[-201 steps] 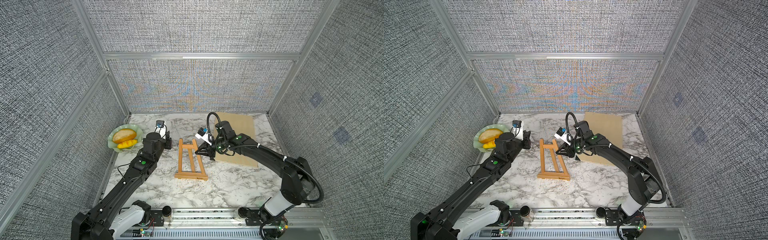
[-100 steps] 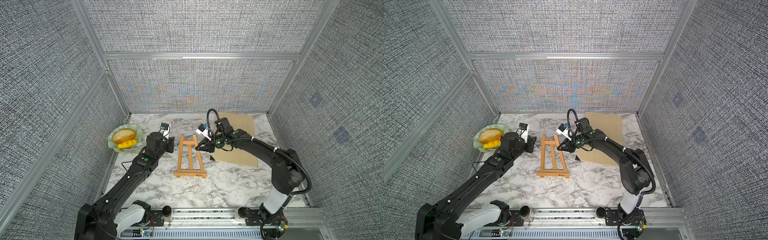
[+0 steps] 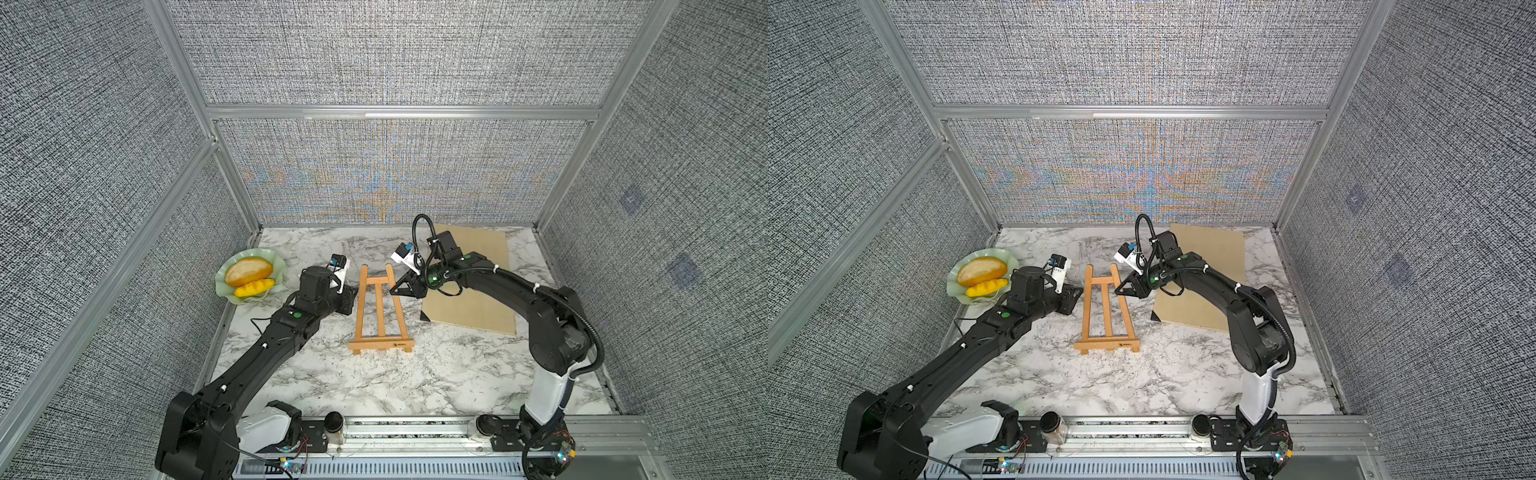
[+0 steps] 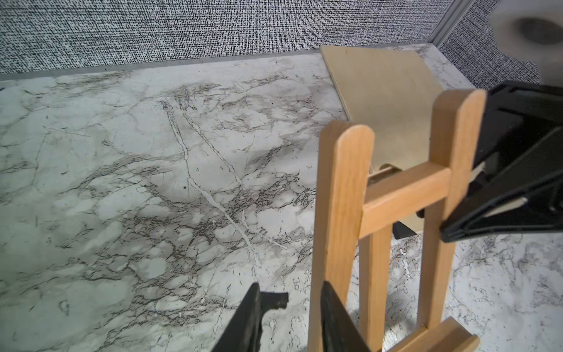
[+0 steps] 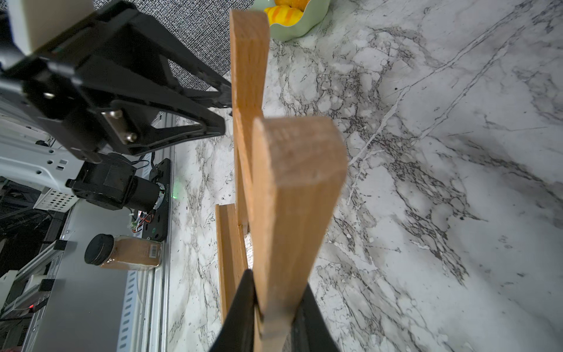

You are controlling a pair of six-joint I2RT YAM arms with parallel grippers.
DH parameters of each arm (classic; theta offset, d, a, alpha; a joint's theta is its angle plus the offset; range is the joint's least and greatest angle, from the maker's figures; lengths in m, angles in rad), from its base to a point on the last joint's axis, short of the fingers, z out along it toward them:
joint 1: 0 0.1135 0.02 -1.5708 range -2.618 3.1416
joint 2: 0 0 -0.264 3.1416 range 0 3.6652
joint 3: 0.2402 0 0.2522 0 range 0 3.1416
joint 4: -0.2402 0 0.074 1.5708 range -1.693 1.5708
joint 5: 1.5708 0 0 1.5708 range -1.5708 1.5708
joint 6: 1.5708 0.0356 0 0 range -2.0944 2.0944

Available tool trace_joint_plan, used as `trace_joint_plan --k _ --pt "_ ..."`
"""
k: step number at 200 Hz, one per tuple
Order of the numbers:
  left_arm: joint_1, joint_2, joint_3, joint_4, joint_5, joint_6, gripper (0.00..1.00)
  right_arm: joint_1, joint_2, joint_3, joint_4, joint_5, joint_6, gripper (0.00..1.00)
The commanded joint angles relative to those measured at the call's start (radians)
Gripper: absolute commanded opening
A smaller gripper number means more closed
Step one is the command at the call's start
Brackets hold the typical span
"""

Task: Disassemble the easel
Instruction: Fold up the easel at the center of the board.

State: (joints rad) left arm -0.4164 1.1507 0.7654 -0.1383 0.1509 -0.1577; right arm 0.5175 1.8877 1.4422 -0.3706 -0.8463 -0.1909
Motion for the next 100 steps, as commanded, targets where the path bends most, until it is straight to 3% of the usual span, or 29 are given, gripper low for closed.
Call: trace_joint_plan --k 1,69,100 --pt "0.002 -0.009 -0.001 -0.026 0.014 -0.003 0.35 -0.002 0.026 0.010 0.025 0.142 -0.055 0.02" --pt "0.001 0.111 0.021 -0.024 0.157 -0.043 0.35 -0.003 0.077 0.054 0.036 0.174 -0.047 0.02" --pt "0.001 0.216 0.098 -0.107 0.147 -0.024 0.35 -0.006 0.097 0.069 0.035 0.185 -0.048 0.02"
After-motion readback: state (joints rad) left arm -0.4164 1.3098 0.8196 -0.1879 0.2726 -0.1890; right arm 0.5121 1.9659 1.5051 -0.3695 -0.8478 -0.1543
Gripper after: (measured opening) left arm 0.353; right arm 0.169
